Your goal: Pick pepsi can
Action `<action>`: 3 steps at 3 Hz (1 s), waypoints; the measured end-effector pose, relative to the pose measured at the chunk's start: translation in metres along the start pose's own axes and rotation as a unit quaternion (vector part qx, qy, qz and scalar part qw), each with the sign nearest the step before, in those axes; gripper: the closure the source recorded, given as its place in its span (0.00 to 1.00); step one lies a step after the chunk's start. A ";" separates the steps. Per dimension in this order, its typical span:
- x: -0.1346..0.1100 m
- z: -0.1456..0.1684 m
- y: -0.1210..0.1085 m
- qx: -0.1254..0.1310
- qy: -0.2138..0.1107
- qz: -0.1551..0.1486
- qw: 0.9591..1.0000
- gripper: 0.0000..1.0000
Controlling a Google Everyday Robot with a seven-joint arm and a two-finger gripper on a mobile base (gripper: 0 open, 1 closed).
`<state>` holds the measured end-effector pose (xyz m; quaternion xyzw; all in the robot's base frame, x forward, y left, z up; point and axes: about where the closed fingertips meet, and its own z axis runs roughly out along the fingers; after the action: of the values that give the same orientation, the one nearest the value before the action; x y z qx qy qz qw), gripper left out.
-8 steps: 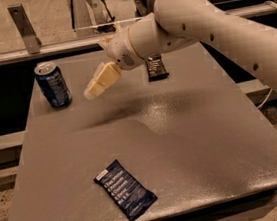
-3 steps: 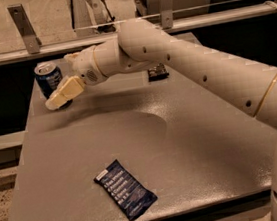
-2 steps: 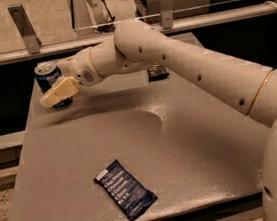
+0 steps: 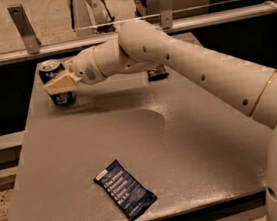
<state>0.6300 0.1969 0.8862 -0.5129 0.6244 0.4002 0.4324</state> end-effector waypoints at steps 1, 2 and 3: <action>-0.012 -0.032 -0.013 0.026 -0.021 -0.001 0.999 0.88; -0.023 -0.075 -0.027 0.051 -0.037 -0.016 0.998 1.00; -0.030 -0.131 -0.037 0.074 -0.042 -0.033 0.996 1.00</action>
Offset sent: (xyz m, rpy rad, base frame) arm 0.0337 -0.1301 0.0768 0.0885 -0.1383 -0.1557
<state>0.6520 0.0762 0.9524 -0.4825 0.6166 0.3592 0.5079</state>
